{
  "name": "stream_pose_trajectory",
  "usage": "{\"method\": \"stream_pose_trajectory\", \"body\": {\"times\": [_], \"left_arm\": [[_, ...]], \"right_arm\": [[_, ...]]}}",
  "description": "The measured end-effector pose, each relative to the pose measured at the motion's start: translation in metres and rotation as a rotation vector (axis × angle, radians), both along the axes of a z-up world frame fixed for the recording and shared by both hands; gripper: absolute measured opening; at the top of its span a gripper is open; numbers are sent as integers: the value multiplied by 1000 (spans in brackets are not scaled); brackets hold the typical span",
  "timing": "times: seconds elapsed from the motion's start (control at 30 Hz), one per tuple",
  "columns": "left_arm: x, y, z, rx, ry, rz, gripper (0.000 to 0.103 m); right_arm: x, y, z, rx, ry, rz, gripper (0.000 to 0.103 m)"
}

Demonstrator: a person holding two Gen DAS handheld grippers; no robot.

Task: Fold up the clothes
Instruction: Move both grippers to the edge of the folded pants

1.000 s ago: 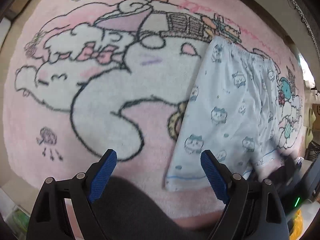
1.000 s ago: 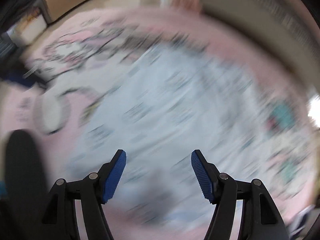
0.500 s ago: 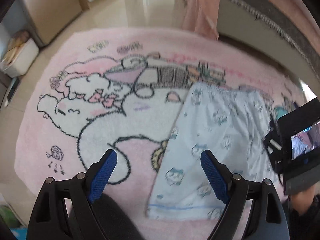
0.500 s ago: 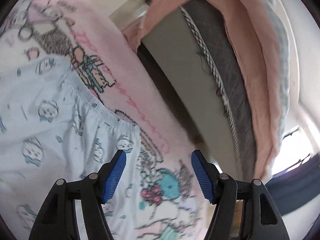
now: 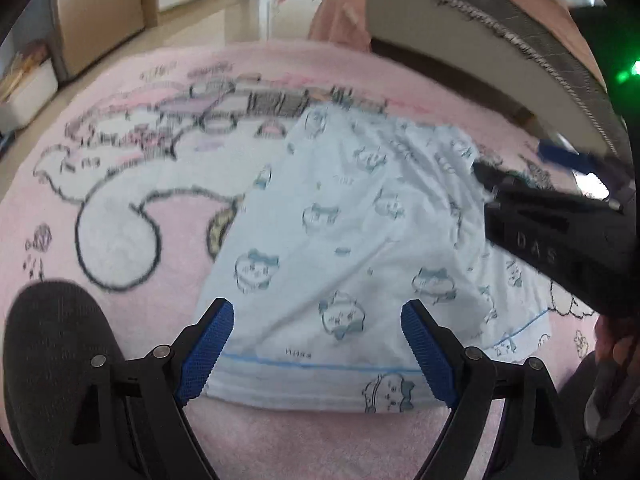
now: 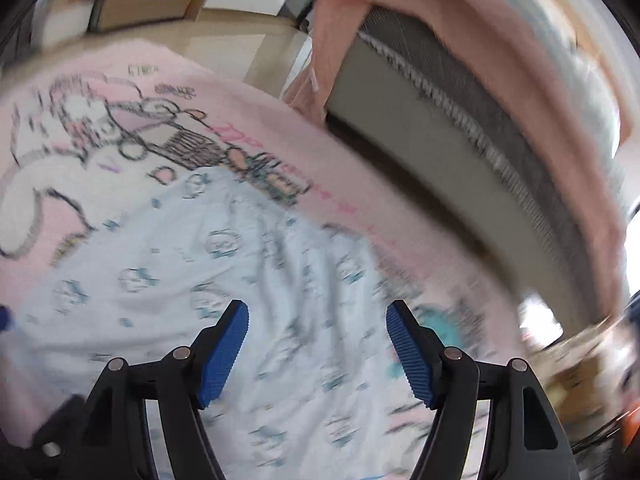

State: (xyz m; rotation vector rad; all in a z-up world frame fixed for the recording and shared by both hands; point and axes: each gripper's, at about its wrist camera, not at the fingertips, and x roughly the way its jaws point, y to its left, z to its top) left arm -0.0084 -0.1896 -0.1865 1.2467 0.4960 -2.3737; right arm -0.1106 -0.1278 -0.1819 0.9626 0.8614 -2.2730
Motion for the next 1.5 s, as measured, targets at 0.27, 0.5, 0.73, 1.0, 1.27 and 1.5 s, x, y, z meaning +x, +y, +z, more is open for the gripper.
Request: {"method": "stream_pose_trajectory", "body": {"times": [0.27,0.5,0.73,1.0,1.27,1.5], "left_arm": [[0,7,0,-54,94,-66,86],[-13,54,-1,-158,105,-257,86],[-21,121,-7,-321,114,-519,86],[-24,173,-22,-385,115,-726,86],[-35,223,-31,-617,147,-866,86],[-47,269,-51,-764,109,-984,86]], "right_arm": [[-16,71,2,-345,-323,-56,77],[-41,114,-18,-542,-542,-36,78],[-70,139,-44,-566,-672,-169,79],[-99,202,-68,-615,-776,-396,79],[-121,259,-82,-695,-858,-545,79],[-124,258,-108,-637,-1011,-547,79]]}}
